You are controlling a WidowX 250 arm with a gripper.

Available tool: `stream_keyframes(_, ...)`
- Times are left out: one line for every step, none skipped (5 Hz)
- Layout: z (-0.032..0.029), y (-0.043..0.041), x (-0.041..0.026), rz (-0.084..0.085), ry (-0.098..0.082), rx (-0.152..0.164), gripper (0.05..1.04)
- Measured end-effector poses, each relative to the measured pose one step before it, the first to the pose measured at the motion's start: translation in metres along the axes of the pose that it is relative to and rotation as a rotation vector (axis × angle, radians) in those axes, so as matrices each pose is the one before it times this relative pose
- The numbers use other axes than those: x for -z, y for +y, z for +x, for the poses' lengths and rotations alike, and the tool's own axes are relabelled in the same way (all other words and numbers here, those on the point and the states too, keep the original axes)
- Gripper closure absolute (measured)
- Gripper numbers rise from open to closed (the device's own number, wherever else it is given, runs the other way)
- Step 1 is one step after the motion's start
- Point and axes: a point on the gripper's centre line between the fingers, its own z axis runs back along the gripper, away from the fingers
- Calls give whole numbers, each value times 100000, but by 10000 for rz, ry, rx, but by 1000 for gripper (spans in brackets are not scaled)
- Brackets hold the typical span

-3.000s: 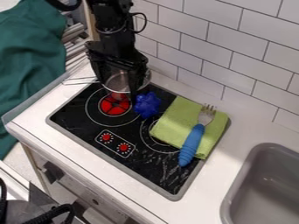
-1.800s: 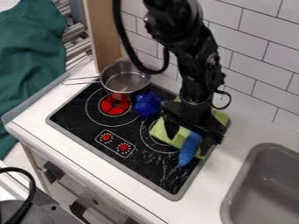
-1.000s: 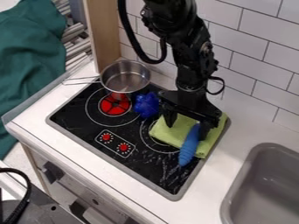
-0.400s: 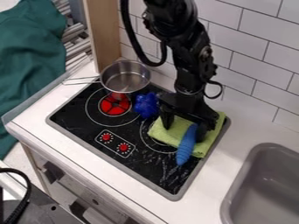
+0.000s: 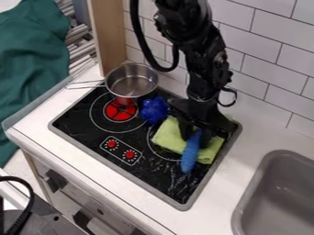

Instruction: Move the blue fork below the left burner

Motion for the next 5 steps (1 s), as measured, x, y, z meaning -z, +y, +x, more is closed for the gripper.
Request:
stream_keyframes(-186, -198, 9, 84, -1, 51, 770)
stream_keyframes(-63, -528, -38, 26, -25, 182, 771)
stream_keyframes(-365, -295, -323, 219, 33, 350, 772)
stream_keyframes(773, -92, -3559, 410, -943, 244, 772)
stream_keyframes(266, 907, -3228, 355, -770, -110, 772)
